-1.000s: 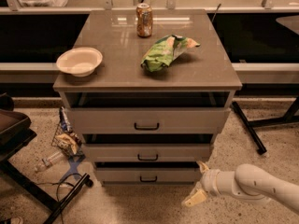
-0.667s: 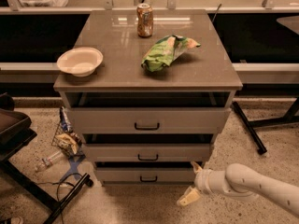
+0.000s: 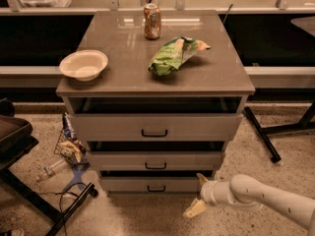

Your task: Open bottom drawer

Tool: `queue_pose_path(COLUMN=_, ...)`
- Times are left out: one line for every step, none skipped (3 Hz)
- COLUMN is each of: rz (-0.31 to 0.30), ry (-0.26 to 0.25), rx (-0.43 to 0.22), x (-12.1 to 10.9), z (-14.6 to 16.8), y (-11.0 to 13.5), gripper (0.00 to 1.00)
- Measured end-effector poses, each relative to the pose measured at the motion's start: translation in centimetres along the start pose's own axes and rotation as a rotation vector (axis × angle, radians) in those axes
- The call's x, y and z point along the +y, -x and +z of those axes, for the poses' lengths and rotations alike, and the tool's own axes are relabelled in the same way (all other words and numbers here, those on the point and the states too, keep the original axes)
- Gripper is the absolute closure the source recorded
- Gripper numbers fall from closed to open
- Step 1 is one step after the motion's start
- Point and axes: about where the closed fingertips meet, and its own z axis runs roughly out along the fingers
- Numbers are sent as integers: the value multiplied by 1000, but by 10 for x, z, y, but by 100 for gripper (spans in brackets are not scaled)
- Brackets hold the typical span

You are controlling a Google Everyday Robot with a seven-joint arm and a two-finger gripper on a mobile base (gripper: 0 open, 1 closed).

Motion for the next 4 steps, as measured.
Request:
queue_pose_path(rz=-5, ry=45, rx=5, x=-9, z=29, y=-5, gripper=0)
queue_pose_path(rz=-8, ry=87, rx=11, x=-24, z=63, y=-12, gripper=0)
queue_pose_path(rz=-11, ry=113, rx=31, x=-36, z=97, y=-19, gripper=0)
queue_pose_path(rz=-7, ry=121, rx=51, x=-39, z=116, y=-26, gripper=0)
